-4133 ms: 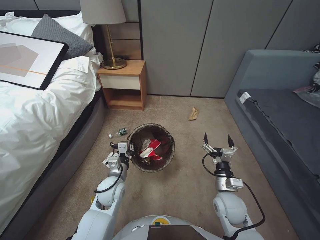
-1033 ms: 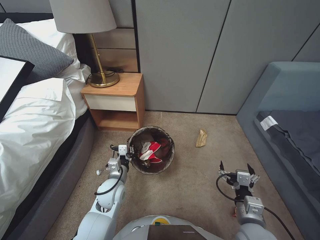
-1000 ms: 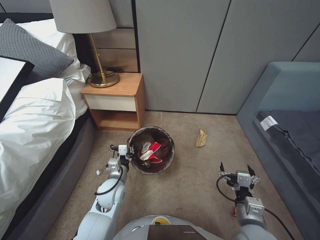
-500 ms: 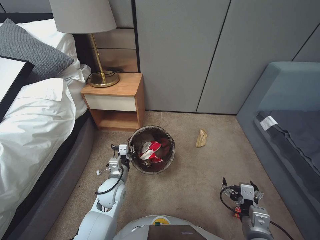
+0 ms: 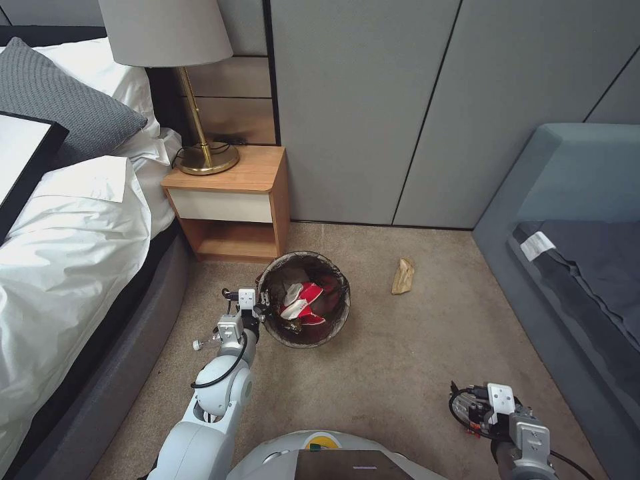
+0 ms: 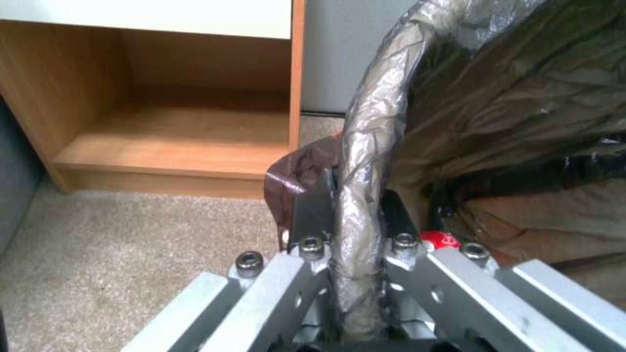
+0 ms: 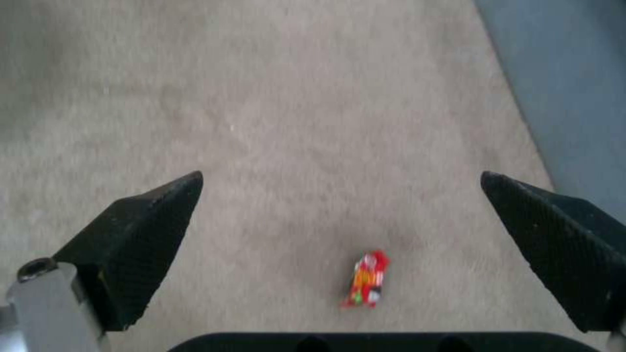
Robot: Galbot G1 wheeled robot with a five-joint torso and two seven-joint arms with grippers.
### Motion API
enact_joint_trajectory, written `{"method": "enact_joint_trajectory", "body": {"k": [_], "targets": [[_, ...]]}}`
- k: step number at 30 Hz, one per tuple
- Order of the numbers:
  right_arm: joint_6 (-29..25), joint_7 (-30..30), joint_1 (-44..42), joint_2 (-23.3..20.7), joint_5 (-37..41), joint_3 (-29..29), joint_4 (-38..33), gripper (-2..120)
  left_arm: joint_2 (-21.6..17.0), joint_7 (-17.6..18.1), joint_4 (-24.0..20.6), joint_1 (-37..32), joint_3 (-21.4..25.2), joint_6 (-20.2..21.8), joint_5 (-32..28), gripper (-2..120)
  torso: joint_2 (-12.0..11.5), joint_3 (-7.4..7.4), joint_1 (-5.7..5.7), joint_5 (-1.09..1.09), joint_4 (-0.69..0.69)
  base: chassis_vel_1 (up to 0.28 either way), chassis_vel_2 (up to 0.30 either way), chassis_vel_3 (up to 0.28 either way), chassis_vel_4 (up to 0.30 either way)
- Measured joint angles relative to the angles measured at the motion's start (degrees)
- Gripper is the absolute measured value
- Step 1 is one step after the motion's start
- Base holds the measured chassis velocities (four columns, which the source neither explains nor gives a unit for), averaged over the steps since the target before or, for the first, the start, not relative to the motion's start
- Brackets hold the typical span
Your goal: Pick up the trash bin, then pick up the garbage from the floor and place it into the trash bin.
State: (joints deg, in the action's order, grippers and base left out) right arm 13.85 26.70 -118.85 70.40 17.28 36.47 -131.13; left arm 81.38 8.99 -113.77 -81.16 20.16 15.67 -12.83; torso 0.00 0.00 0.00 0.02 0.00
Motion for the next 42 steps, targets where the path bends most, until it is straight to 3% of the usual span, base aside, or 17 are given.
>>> {"method": "enact_joint_trajectory", "body": {"k": [12,42], "targets": [[9.00,1.68,-1.47,-7.09,12.44,1.55,2.27,100,0.00,-0.11,0.33,0.15,-0.03,0.00,-0.12,0,0.00,0.00,0.00,-0.01,0.00,0.000,0.000,0.000,0.000],[10.32,-3.33,5.45,-9.44,15.56,0.70,18.84,100,-0.26,0.01,0.41,-0.18,-0.02,0.10,0.06,0,0.00,0.00,0.00,-0.02,0.00,0.000,0.000,0.000,0.000]]}}
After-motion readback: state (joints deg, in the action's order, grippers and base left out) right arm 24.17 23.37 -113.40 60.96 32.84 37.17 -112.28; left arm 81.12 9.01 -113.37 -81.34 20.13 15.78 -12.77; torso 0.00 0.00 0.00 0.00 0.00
